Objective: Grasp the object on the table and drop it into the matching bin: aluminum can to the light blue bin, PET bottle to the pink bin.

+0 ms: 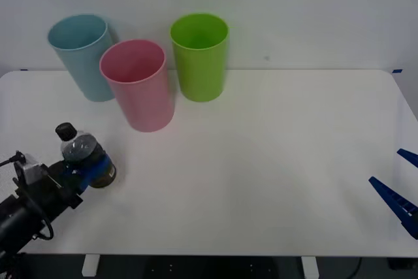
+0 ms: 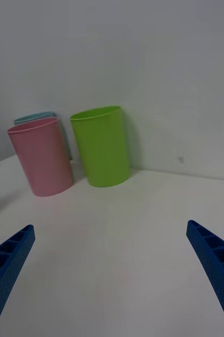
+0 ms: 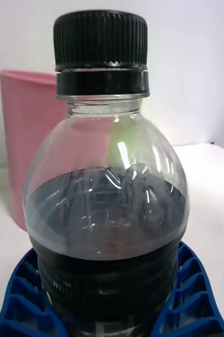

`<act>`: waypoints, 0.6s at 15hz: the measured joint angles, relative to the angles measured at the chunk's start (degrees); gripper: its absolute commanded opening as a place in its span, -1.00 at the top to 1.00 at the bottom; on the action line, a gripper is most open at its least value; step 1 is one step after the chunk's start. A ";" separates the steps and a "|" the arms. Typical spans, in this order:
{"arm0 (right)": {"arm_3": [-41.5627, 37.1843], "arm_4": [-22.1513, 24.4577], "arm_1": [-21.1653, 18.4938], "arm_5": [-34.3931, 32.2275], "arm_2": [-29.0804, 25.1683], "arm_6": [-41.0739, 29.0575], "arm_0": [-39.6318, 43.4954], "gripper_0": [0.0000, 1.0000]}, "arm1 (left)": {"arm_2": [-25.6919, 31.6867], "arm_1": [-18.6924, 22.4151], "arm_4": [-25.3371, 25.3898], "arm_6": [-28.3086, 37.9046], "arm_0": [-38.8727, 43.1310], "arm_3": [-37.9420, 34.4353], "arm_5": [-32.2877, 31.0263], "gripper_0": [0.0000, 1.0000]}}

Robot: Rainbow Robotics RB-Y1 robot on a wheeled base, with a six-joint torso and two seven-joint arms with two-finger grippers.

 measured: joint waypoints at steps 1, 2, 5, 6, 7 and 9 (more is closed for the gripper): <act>0.00 0.00 0.00 0.00 0.00 0.00 0.00 -1.00 | 0.70 0.00 0.12 2.73 0.80 -2.67 0.00 1.00; 0.00 0.00 0.00 0.00 0.00 0.00 0.00 -1.00 | 1.42 0.00 0.23 5.11 1.41 -4.84 0.07 1.00; 0.00 0.00 0.00 0.00 0.00 0.00 0.00 -1.00 | 3.56 0.00 0.33 11.01 1.77 -10.26 1.37 1.00; 0.00 0.00 0.00 0.00 0.00 0.00 0.00 -1.00 | 3.89 0.06 0.31 12.93 1.53 -12.02 2.75 1.00; 0.00 0.00 0.00 0.00 0.00 0.00 0.00 -1.00 | 3.96 0.46 0.33 14.57 1.27 -13.74 4.55 1.00; 0.00 0.00 0.00 0.00 0.00 0.00 0.00 -1.00 | 3.85 2.19 0.56 18.17 -0.01 -15.90 7.40 1.00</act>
